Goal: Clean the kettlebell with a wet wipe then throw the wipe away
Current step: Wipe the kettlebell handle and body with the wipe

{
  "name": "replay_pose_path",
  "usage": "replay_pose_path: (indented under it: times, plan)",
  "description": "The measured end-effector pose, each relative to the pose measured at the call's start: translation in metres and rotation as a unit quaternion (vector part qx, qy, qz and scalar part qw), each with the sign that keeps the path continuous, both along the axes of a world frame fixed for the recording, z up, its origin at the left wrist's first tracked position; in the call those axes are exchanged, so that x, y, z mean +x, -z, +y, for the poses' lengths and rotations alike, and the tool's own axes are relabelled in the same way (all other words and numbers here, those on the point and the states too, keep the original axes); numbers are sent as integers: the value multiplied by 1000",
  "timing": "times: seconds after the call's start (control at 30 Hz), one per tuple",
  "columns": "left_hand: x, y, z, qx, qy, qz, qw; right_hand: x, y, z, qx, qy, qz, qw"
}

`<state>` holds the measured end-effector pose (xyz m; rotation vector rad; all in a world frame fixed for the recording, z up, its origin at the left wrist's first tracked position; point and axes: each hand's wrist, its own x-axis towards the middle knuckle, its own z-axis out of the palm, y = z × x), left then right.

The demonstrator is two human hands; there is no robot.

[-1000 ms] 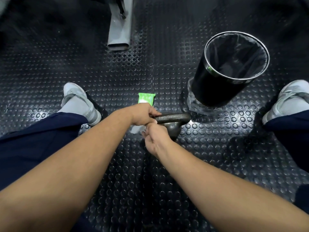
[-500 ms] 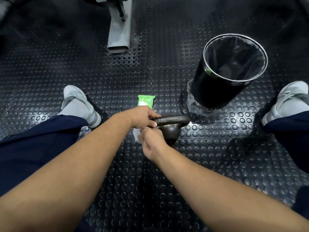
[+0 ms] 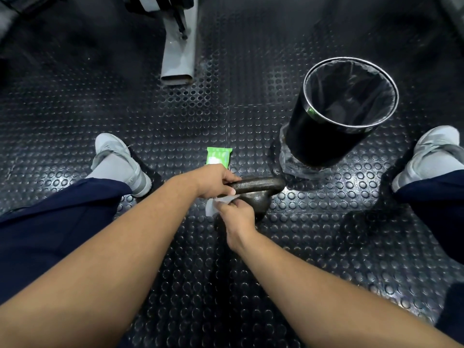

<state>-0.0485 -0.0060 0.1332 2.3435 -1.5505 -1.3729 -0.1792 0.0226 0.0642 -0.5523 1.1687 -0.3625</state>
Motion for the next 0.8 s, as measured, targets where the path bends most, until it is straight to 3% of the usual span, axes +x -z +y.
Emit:
replay_pose_path:
  times: [0.1, 0.37, 0.5, 0.57, 0.63, 0.73, 0.77, 0.8]
  plan:
    - [0, 1, 1, 1, -6, 8, 1000, -20, 2, -12, -2, 16, -17, 1000]
    - [-1, 0, 0, 18, -17, 1, 1000, -37, 12, -50, -4, 115, 85, 990]
    - [-2, 1, 0, 18, -13, -1, 1000, -14, 8, -40, -35, -47, 15, 998]
    - [-1, 2, 2, 13, -15, 1, 1000, -7, 13, -27, -87, -138, 36, 986]
    - [-1, 3, 4, 8, -15, 1, 1000, -11, 22, -25, -177, -231, 94, 952]
    - [-2, 4, 8, -1, -14, 3, 1000, -25, 36, -29, -374, -431, 169, 803]
    - [-2, 4, 9, -4, -14, 0, 1000, -27, 40, -27, -408, -458, 178, 770]
    - [-3, 4, 10, -6, -12, -6, 1000, -27, 35, -23, -412, -465, 186, 761]
